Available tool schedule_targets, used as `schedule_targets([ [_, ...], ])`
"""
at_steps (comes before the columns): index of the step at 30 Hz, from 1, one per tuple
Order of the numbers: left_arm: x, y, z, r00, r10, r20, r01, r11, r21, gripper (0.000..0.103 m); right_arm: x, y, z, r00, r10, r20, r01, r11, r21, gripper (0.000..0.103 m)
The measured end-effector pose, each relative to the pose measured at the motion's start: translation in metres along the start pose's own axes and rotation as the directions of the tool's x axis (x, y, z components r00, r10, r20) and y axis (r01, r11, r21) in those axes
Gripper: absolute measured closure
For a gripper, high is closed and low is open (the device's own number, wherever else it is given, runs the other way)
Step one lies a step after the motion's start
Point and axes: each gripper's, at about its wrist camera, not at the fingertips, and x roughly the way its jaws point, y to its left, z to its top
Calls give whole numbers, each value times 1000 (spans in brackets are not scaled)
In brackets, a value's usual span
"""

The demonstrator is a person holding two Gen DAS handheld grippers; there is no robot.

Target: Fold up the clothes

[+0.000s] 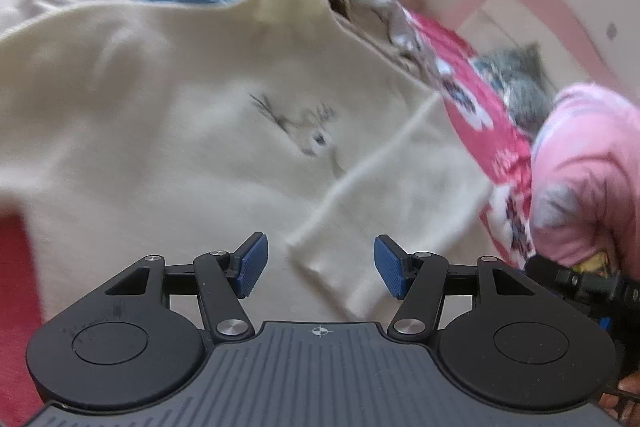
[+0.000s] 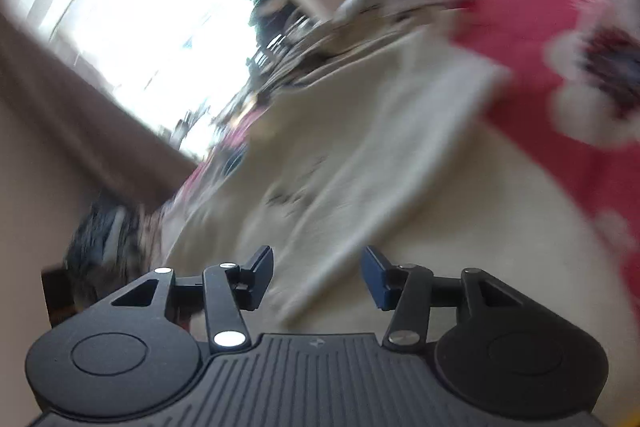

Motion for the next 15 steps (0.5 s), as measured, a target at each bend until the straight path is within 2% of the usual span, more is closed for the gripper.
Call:
schedule_targets([
  [3, 14, -7, -7, 999, 43, -30, -43, 999, 14, 44, -16, -32, -1, 998, 22, 54, -28, 992, 119, 49],
  [8, 24, -14, -19, 992, 109, -62, -107, 994, 27, 44, -22, -57, 2, 993, 58, 102, -78, 975, 207, 49],
  [11, 28, -19, -22, 988, 144, -53, -142, 989, 43, 44, -22, -66, 3, 988, 82, 128, -112, 963, 244, 49],
  [15, 27, -24, -26, 984, 180, -11, -180, 984, 9, 46, -19, -77, 2, 986, 94, 138, -132, 945, 299, 49],
])
